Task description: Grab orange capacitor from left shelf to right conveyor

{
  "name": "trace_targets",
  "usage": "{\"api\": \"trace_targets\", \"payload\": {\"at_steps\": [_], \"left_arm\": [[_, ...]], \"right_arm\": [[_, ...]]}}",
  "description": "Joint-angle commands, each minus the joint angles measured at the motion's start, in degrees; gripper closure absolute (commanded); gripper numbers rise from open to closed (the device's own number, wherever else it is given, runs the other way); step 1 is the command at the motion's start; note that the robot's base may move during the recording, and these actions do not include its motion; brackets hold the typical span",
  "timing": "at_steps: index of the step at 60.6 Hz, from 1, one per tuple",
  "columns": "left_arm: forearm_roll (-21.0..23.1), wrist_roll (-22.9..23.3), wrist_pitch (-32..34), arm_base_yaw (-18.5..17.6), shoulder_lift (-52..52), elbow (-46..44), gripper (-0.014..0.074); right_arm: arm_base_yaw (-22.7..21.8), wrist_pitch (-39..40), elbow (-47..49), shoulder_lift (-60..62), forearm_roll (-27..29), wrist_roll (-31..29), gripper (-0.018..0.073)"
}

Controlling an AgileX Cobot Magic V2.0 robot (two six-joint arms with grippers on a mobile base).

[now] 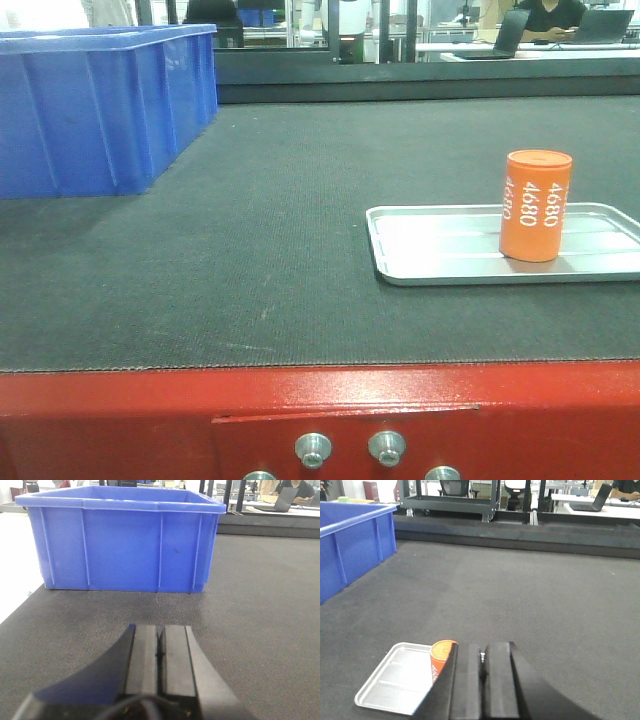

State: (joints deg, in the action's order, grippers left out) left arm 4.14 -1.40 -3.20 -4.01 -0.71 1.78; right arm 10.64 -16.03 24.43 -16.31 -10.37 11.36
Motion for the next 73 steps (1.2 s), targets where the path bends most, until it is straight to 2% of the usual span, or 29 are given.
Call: {"api": "trace_targets", "payload": {"at_steps": [1, 21, 30, 38, 56, 66, 73], "left_arm": [[0.1, 0.0, 4.9, 0.0, -0.6, -0.2, 0.0723], [0.1, 0.0, 4.9, 0.0, -0.6, -0.2, 0.0723], [0.1, 0.0, 4.9, 0.0, -0.6, -0.2, 0.0723], [0.1, 0.0, 4.9, 0.0, -0.6, -0.2, 0.0723], [0.1, 0.0, 4.9, 0.0, -0.6, -0.2, 0.0723], [0.1, 0.0, 4.9, 0.0, -0.6, -0.2, 0.0723], [0.1, 0.0, 4.9, 0.0, -0.6, -0.2, 0.0723]], "right_arm": [[-0.5, 3.9, 1.6, -0.4, -0.3, 0.0, 0.0522], [-0.5, 4.0, 1.5, -0.2, -0.1, 0.0, 0.0522], [-3.5, 2.2, 0.6, 1.6, 5.1, -4.2, 0.0522], [-8.0, 3.0, -5.1, 6.3, 9.4, -11.0, 0.0522], [-14.4, 9.6, -20.7, 17.9, 10.9, -11.0, 0.0522], [-15.0, 16.0, -26.0, 17.7, 14.8, -10.8, 0.0522], [-15.0, 15.7, -25.8, 17.7, 14.8, -10.7, 0.0522]]}}
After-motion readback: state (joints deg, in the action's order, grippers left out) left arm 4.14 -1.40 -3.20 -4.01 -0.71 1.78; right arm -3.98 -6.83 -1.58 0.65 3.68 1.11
